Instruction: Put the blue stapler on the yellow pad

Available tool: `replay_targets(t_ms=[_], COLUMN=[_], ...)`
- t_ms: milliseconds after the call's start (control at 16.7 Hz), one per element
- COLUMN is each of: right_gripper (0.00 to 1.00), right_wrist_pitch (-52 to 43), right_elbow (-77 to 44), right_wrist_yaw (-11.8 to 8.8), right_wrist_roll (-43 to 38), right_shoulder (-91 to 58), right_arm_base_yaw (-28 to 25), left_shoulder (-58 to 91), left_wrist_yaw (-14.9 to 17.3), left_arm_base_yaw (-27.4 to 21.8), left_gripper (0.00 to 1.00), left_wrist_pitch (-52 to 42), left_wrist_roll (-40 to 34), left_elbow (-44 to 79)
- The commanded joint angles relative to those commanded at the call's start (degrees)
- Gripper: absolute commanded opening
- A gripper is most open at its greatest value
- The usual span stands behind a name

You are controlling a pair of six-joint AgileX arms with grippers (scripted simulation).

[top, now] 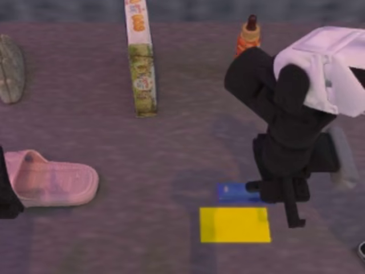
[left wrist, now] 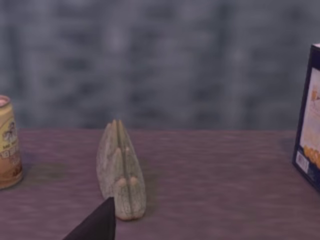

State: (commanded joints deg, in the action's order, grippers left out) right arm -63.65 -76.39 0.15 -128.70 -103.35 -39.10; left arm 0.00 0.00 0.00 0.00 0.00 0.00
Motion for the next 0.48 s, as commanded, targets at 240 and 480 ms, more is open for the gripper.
replay_targets(t_ms=[240, 480], right_gripper=[0.00, 0.00], right_wrist_pitch=[10.71, 16.54], right_elbow=[5.60, 9.03], right_wrist_yaw=[-0.09, -0.08], right_wrist_roll=[-1.42, -2.37], right_shoulder=[-4.50, -7.40], right_arm_base_yaw=[-1.22, -2.18], left_shoulder=[0.00, 0.00], left_wrist_yaw=[0.00, 0.00], left_arm_base_yaw=[0.00, 0.00], left_gripper=[1.00, 1.00], left_wrist_pitch=[0.00, 0.00], left_wrist_roll=[0.00, 0.00], left_elbow=[0.00, 0.00])
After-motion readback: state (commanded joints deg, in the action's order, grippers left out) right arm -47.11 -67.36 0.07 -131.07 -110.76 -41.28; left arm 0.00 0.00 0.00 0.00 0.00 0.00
